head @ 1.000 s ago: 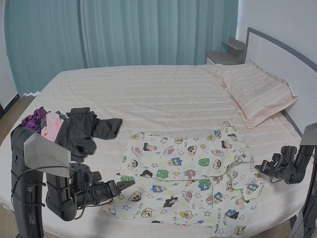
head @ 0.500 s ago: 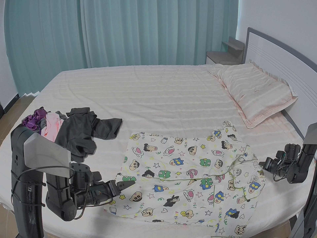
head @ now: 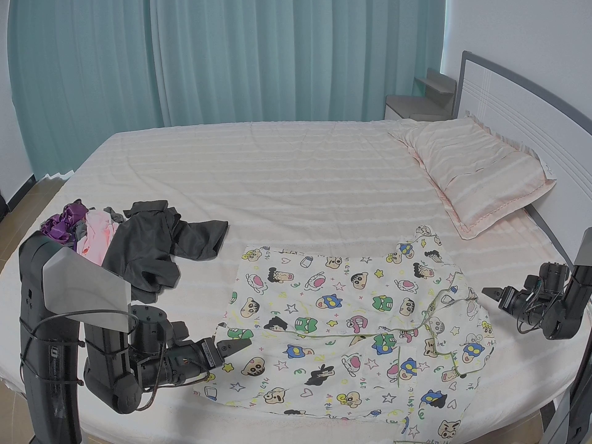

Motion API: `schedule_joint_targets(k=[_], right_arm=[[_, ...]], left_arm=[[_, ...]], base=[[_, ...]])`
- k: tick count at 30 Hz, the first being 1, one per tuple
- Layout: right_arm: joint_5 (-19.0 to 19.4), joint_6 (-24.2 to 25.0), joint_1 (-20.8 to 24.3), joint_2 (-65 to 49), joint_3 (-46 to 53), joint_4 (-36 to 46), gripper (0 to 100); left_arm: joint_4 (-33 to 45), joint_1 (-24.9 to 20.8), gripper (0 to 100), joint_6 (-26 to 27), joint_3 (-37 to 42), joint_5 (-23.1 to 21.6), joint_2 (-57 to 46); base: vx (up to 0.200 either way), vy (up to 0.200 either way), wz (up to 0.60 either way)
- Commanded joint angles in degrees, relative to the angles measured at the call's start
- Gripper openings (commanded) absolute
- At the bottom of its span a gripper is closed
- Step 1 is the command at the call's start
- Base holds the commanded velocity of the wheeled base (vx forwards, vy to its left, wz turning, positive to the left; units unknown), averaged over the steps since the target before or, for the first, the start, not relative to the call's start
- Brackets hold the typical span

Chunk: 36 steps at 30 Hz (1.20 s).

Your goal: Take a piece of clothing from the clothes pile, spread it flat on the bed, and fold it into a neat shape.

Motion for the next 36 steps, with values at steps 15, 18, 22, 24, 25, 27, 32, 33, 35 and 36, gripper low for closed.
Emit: schedule_joint_targets(k=[15,18,22,24,25,27,32,33,35,36], right_arm=[[-6.41,9.31,3.84,-7.81,17.78,-12.7,100],[-6.94,9.39,4.54,-6.84,19.97,-15.34,100],[-8.52,9.57,5.59,-4.64,20.32,-16.74,100],[-10.54,10.45,6.65,-3.59,20.32,-17.53,100],[-11.07,11.06,7.18,-3.5,20.41,-18.06,100],[-11.95,13.61,8.85,-3.59,21.47,-19.38,100],[-12.65,16.69,12.01,-3.41,23.58,-21.66,100],[-13.27,17.39,12.71,-3.41,23.58,-21.66,100],[-14.14,18.71,13.68,-3.5,23.75,-21.66,100],[-14.5,19.59,14.21,-3.59,23.75,-21.66,100]], left_arm=[[-0.67,-0.45,100,0.61,9.03,1.22,-8.49],[-0.23,-1.41,100,0.61,8.94,5.08,-8.49],[1.44,-4.93,100,0.17,8.76,9.92,-7.53],[2.32,-8.27,100,-1.15,7.88,14.66,-3.84],[2.23,-9.32,100,-1.68,7.27,16.68,-2.78],[2.58,-11.17,100,-2.99,5.6,22.13,-0.76],[6.19,-12.31,100,-3.7,2.35,26.44,-0.06],[9.44,-12.31,100,-3.78,0.59,27.85,-0.06],[12.16,-12.14,100,-3.87,-1.43,29.96,-0.14],[13.22,-12.05,100,-3.96,-2.13,30.48,-0.14]], base=[[-0.16,0.0,0.0],[0.0,0.0,0.0],[0.0,0.0,0.0],[0.0,0.0,0.0],[0.0,0.0,0.0],[0.0,0.0,0.0],[0.0,0.0,0.0],[0.0,0.0,0.0],[0.0,0.0,0.0],[0.0,0.0,0.0]])
